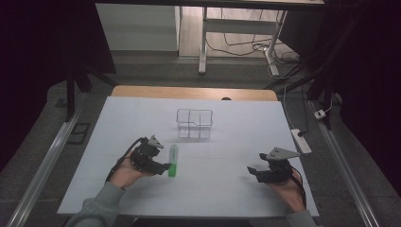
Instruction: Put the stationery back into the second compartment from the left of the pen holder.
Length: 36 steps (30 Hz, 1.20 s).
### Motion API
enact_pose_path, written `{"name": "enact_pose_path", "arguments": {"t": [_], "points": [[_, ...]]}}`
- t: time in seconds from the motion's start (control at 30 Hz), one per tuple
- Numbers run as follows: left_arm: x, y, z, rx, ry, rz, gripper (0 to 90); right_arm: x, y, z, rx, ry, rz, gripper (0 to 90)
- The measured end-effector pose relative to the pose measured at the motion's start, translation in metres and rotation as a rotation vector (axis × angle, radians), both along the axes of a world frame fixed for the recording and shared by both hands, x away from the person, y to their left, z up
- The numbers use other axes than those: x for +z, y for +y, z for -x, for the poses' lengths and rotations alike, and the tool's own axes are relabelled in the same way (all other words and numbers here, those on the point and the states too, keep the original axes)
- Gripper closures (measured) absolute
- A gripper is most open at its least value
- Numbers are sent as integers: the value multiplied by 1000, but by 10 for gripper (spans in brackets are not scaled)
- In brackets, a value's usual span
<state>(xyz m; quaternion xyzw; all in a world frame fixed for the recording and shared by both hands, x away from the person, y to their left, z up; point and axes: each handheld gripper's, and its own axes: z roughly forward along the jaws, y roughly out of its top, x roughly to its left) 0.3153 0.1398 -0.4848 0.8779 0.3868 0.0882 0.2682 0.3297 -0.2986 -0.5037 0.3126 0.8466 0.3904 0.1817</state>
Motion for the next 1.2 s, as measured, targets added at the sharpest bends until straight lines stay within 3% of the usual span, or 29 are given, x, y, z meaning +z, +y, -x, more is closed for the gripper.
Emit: {"name": "enact_pose_path", "arguments": {"t": [0.3, 0.5, 0.63, 0.9, 1.2], "points": [[-13, -28, -3, 78, 20, -75, 250, 2, 3, 3, 16, -8, -11, 247], [-22, -31, -11, 136, 38, -75, 223, 2, 4, 3, 11, -12, -6, 249], [-25, -34, -15, 147, 45, -71, 219, 2, 5, 2, 8, -17, -6, 251], [-34, -38, -18, 157, 79, -46, 301, 1, 5, 2, 1, -11, 2, 251], [-35, -41, -14, 150, 58, -52, 432, 3, 6, 2, -10, -18, 6, 251]]}}
